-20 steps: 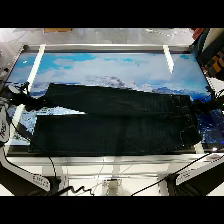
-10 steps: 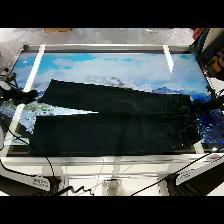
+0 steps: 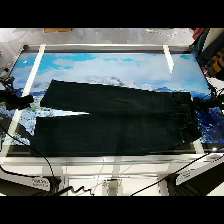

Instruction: Fold the clothes and pants, and hang the long-sleeved shirts on hangers.

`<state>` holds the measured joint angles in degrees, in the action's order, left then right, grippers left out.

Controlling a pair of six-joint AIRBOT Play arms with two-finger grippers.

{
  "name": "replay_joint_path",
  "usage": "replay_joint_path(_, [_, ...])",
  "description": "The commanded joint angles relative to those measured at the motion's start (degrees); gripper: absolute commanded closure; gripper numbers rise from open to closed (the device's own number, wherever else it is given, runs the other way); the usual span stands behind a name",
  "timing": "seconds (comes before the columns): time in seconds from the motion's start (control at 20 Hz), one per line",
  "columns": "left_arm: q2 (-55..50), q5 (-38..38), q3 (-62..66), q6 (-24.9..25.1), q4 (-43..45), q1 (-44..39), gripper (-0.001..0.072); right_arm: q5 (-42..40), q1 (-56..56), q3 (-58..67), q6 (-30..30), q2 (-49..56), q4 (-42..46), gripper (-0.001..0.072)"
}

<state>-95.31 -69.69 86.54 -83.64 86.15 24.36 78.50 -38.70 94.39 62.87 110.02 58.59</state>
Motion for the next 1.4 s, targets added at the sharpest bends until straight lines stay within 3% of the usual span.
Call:
replay_joint_path(0.0, [0.0,-1.7,0.0,-0.4,-0.5,-0.1,0.0693,-4.6,1.0,0.1,0.0,0.0,-0.3,0.0561])
replay_joint_path(0.05, [0.0,-1.7,0.0,-0.4,-0.9,-0.1,0.0693,-6.6,1.2,0.1,0.0,0.0,-0.3,0.0321])
replay_joint_path(0.1, [0.0,-1.7,0.0,-0.4,-0.9,-0.1,0.0693,-8.5,1.2,0.1,0.0,0.0,-0.3,0.0014])
replay_joint_path(0.3, [1.1,-1.3,0.1,0.8,-1.2,-0.1,0.0693,-10.4,1.2,0.1,2.4,-1.4,0.3,0.0023])
replay_joint_path(0.5, [7.7,3.8,0.1,8.6,-8.4,-0.1,0.0693,-10.0,1.2,0.3,9.7,-7.0,8.3,0.0028])
replay_joint_path(0.55, [9.9,4.6,0.1,10.1,-9.6,-0.2,0.0694,-9.1,1.2,0.6,12.2,-8.8,12.0,0.0096])
replay_joint_path(0.65, [14.4,4.6,0.1,13.4,-10.1,-0.8,0.0694,-5.6,1.0,0.8,14.6,-12.9,17.3,0.0432])
replay_joint_path(0.7, [16.8,4.6,0.1,14.3,-10.1,-1.2,0.0694,-3.5,0.7,0.8,14.5,-15.3,18.1,0.0633])
replay_joint_path(0.75, [18.9,4.8,0.1,14.9,-10.1,-1.4,0.0694,-1.8,0.5,0.8,14.5,-17.8,18.2,0.0667])
replay_joint_path(1.0, [27.2,5.2,-0.1,15.8,-10.4,-3.5,0.0694,6.8,-0.2,0.7,16.2,-28.8,18.6,0.0674])
replay_joint_path(1.15, [30.9,4.9,-1.0,19.5,-10.4,-5.6,0.0694,16.1,-0.2,0.3,14.3,-33.2,22.8,0.0675])
replay_joint_path(1.35, [33.8,4.9,-2.9,20.7,-10.4,-6.5,0.0693,21.0,-3.6,-9.4,14.1,-39.5,25.0,0.0676])
